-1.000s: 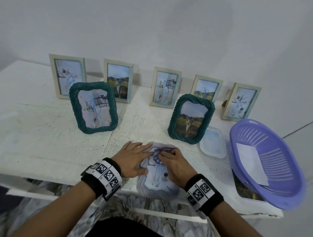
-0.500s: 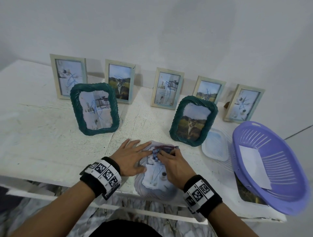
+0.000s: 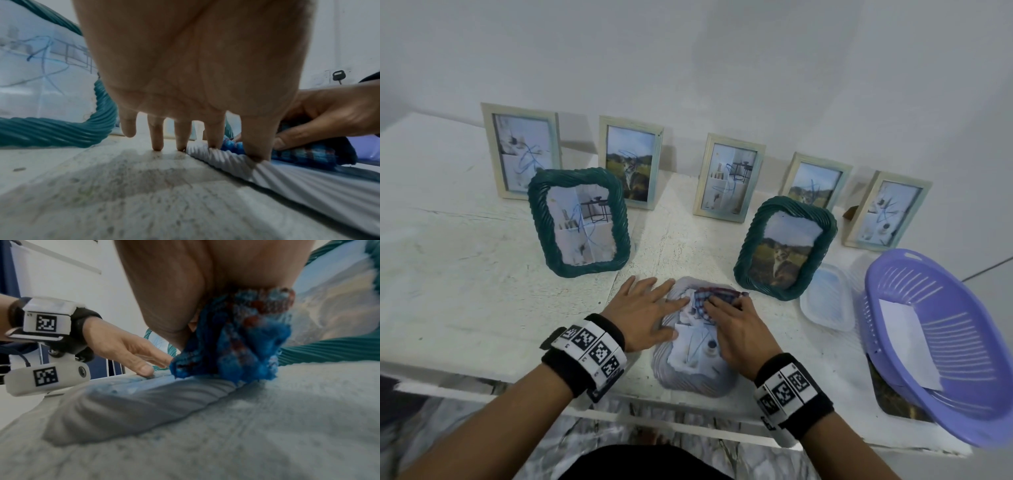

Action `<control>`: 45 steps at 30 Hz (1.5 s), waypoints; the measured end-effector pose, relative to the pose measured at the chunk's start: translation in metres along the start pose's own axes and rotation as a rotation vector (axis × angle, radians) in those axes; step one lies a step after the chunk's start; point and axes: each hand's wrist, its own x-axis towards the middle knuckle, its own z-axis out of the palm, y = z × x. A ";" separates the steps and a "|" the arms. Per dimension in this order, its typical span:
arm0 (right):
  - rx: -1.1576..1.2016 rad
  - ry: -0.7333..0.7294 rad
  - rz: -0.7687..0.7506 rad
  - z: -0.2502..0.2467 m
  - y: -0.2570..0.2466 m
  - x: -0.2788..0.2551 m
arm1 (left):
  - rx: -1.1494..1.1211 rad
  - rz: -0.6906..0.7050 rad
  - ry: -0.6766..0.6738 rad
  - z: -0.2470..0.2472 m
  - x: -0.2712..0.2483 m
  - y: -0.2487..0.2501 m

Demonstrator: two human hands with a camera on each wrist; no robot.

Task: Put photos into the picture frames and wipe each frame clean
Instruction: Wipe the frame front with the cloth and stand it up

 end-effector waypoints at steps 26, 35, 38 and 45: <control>0.063 -0.254 0.072 -0.001 -0.029 -0.032 | 0.072 0.074 -0.015 -0.001 0.011 -0.014; 0.000 -0.159 0.103 0.000 -0.035 -0.044 | 0.100 0.074 -0.016 -0.002 0.012 -0.013; 0.043 -0.214 0.094 -0.006 -0.033 -0.049 | 0.095 0.076 -0.016 -0.002 0.011 -0.014; -0.026 -0.201 0.189 0.001 -0.020 -0.038 | 0.095 0.067 -0.030 -0.004 0.008 -0.011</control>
